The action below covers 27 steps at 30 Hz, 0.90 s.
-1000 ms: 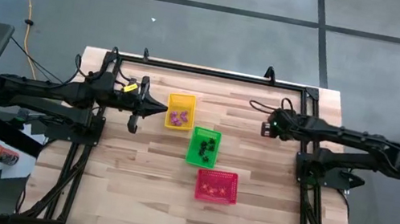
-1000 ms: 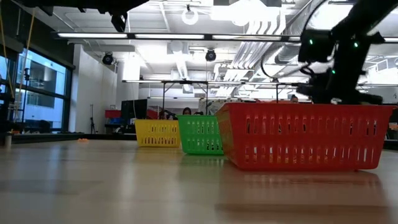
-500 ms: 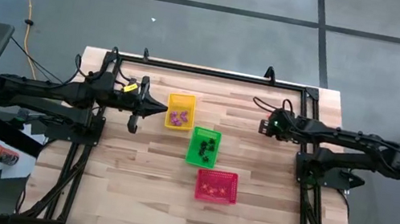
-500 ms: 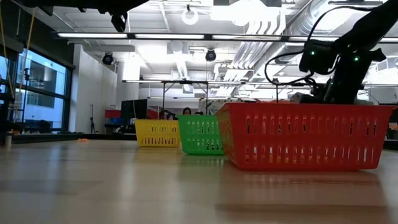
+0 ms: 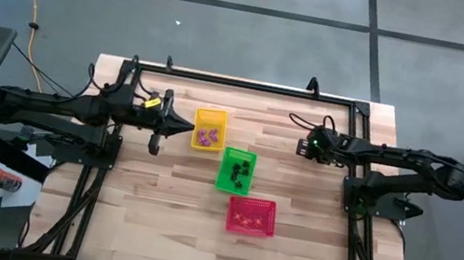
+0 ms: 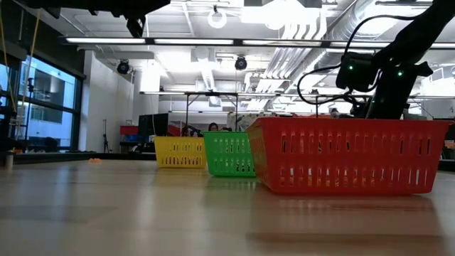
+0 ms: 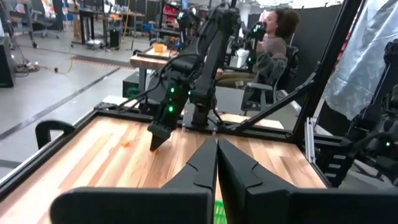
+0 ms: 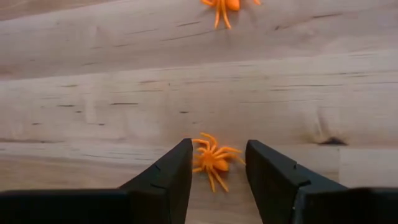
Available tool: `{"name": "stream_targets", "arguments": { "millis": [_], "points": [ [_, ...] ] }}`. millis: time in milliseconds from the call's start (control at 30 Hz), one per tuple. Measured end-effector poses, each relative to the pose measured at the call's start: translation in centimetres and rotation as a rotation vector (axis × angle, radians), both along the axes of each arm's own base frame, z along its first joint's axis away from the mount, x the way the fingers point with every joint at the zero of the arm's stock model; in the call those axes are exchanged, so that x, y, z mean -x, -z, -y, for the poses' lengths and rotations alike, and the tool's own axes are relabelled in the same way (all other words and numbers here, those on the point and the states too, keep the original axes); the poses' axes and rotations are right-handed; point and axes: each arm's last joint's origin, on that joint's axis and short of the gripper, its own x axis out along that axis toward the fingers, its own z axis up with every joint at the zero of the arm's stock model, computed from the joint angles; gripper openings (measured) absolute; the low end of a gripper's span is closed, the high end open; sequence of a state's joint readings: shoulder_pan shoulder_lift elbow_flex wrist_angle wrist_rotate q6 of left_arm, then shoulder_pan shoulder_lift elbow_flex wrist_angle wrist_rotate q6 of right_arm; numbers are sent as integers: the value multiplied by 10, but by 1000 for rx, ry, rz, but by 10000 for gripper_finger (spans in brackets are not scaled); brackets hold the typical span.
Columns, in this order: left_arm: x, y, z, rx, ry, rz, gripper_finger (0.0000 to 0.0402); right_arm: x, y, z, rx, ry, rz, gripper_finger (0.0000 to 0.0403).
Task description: Sort Halloween decoration
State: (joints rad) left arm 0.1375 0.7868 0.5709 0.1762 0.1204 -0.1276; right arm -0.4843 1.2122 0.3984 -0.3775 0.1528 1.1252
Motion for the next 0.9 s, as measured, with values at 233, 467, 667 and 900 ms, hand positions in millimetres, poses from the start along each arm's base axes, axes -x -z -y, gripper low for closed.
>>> {"name": "stream_targets", "arguments": {
  "millis": [233,467,667,900],
  "points": [
    [0,4,0,6,0,-41,3,0,1,0,-3,-7,-3,84],
    [0,4,0,6,0,-39,3,-4,-6,1,12,-102,15,5],
    [0,3,0,5,0,-36,3,-14,-40,6,113,-195,114,1],
    [0,1,0,2,0,-12,3,-25,-121,7,441,-439,306,1]
  ]
}}
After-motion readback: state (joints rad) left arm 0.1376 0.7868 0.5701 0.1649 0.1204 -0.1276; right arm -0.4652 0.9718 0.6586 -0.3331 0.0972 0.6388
